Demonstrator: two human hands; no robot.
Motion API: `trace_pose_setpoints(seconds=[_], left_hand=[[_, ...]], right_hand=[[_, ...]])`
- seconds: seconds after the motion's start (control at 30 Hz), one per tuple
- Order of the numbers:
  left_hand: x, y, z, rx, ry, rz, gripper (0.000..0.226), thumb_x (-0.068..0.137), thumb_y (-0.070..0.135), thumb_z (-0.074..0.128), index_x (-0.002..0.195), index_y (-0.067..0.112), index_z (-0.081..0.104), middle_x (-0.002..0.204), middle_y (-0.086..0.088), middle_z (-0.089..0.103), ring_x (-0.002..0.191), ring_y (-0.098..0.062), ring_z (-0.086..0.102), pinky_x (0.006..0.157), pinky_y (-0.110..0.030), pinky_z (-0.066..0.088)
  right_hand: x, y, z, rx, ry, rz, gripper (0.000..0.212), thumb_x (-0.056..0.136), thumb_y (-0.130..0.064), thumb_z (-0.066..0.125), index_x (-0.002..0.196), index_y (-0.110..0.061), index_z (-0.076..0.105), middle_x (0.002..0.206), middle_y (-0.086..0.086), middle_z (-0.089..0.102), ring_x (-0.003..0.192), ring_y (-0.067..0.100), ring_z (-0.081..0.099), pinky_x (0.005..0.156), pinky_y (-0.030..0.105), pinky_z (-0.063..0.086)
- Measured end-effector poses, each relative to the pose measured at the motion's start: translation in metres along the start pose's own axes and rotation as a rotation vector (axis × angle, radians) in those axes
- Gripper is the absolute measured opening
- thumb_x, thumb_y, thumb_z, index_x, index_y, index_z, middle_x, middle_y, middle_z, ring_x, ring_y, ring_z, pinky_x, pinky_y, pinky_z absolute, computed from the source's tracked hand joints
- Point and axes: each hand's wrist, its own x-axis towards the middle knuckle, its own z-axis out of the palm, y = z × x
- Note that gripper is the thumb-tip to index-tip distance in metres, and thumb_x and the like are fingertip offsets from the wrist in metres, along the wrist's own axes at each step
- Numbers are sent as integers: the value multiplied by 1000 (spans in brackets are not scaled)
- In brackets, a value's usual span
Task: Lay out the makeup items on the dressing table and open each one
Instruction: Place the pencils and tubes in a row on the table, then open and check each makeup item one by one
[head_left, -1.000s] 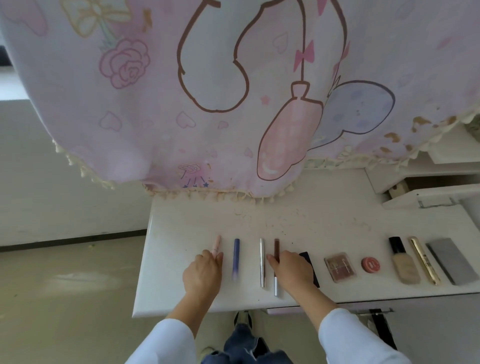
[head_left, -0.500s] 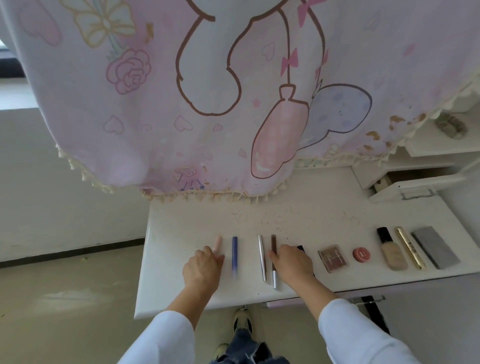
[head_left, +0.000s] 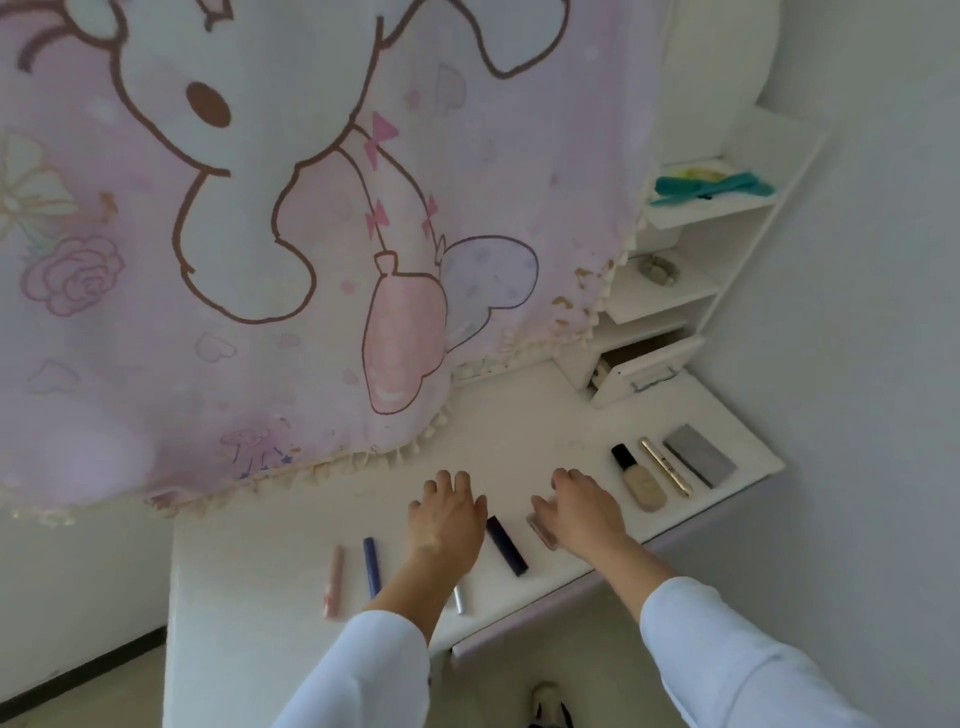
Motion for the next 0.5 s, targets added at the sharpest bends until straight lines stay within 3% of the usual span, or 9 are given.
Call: trace_pose_setpoints(seconds=[0.23, 0.5], left_hand=[[50, 109, 22, -36, -13, 132, 44, 101, 36, 25, 137, 13, 33, 141, -5, 38, 127, -24, 38, 101, -37, 37], [111, 254, 77, -132, 5, 115, 37, 100, 31, 29, 132, 16, 40, 136, -1, 43, 125, -20, 38, 100, -32, 35]], right_hand=[[36, 107, -22, -37, 37, 28, 43, 96, -44, 41, 124, -13, 50, 126, 8, 54, 114, 26, 53, 86, 37, 47], [94, 260, -37, -13, -71, 8, 41, 95, -40, 42, 126, -15, 49, 124, 6, 54, 113, 24, 52, 88, 35, 44]])
